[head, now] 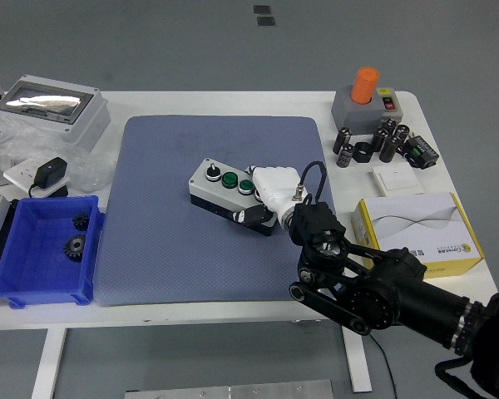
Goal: Pick up the button,place it on the desk,press the button,press the button
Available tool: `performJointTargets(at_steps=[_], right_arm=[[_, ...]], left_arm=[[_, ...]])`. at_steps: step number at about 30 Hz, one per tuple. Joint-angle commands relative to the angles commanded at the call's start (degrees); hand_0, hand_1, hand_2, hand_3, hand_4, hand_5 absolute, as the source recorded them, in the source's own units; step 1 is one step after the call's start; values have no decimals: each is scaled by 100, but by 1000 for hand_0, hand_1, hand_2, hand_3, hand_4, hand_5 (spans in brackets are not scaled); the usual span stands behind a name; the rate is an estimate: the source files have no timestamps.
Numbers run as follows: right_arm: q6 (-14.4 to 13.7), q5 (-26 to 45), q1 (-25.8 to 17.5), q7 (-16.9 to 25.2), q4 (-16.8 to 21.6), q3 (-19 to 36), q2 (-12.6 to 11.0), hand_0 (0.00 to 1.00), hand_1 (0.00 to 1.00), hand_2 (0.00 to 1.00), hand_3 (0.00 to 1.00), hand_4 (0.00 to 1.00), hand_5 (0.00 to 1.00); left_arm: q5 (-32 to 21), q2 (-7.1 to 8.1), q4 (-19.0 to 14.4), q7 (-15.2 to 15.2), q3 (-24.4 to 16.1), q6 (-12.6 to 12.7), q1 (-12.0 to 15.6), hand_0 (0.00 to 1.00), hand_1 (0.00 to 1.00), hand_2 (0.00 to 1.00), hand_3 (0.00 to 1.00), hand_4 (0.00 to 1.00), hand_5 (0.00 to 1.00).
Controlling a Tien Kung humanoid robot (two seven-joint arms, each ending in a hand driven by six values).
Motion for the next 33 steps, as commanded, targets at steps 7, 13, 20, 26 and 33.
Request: performJointTargets(at_steps=[7,13,20,26,33], right_arm=[[-63,-37,-9,101,1,17,-14,107,308,353,455,256,2],[-342,-141,-36,323,101,147,-66,86,260,335,428,207,2],[-685,67,-45,977,584,267,-419,72,238,346,428,205,2],[-591,215,-5,1732,1280,-65,-946,67,232,356,427,211,2],[-516,367,51,2189,1511,-563,-1037,73,234,362,430,211,2]], left_arm=[[107,-11,62,-160,-79,-6,0,686,667,644,772,895,702],[132,-18,81,-222,-101,19,14,686,666,644,772,895,706],[114,-38,86,-248,-93,46,24,683,668,644,771,893,707],[86,-53,89,-258,-79,61,47,683,669,645,771,887,705],[116,-81,99,-289,-92,45,24,684,670,645,770,881,704]])
